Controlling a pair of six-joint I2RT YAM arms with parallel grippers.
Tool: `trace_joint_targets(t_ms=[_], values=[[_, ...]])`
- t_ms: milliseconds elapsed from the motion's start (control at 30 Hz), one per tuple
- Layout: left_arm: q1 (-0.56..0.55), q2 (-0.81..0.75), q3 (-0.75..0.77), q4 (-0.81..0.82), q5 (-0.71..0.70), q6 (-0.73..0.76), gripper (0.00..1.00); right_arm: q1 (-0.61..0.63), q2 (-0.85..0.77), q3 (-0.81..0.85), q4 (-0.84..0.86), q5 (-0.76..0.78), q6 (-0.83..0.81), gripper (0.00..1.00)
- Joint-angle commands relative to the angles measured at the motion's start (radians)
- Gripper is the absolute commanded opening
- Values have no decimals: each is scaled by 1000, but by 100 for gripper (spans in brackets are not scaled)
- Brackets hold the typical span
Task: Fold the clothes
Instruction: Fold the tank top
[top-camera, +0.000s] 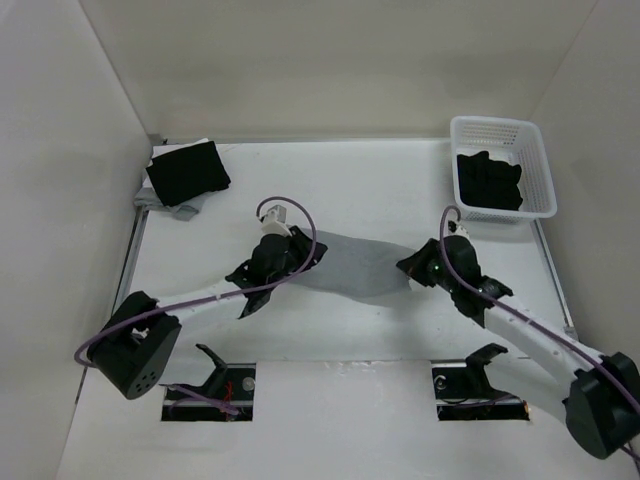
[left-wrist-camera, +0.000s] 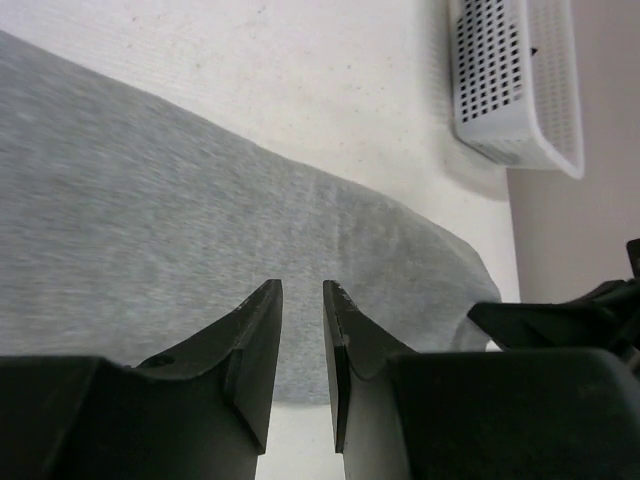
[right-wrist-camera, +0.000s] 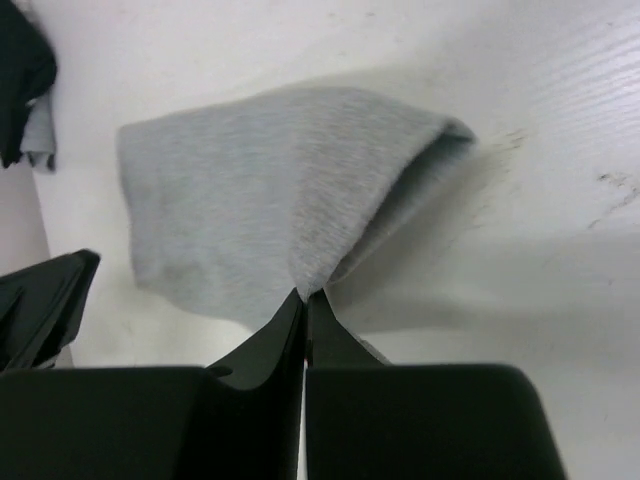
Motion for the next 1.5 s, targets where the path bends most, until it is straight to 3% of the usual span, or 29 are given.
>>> trace_joint_targets(t_ms=[0, 100, 267, 600, 667, 767, 867, 1000, 1067, 1133, 1267, 1333, 1467], values=[[22, -100, 2, -1, 11, 4, 22, 98, -67, 140, -190, 105, -33, 0], [57, -196, -7, -56, 11, 3, 22, 205, 12, 281, -233, 147, -49, 1], [137, -366, -28, -145, 17, 3, 23, 345, 297, 547, -240, 185, -79, 2], [310, -546, -65, -250, 109, -4, 24, 465, 911, 1088, -295, 116, -115, 5], [345, -568, -73, -265, 129, -5, 24, 475, 1001, 1171, -306, 106, -99, 12], [385, -598, -76, -288, 146, -2, 24, 491, 1051, 1220, -296, 93, -87, 34], [404, -627, -76, -314, 146, -1, 24, 491, 996, 1179, -235, 83, -78, 46], [347, -600, -77, -302, 125, -10, 24, 446, 814, 996, -111, 87, -79, 46], [285, -531, -76, -268, 89, -11, 24, 411, 752, 911, -70, 80, -95, 28], [214, -445, -71, -218, 51, -17, 24, 383, 721, 843, -63, 73, -113, 2], [145, -354, -96, -173, -3, -59, 30, 371, 585, 621, 15, 138, -153, 0], [149, -385, -140, -203, -30, -82, 36, 368, 496, 512, 59, 167, -176, 7], [192, -485, -220, -346, -52, -126, 50, 345, 298, 362, 53, 181, -239, 38]])
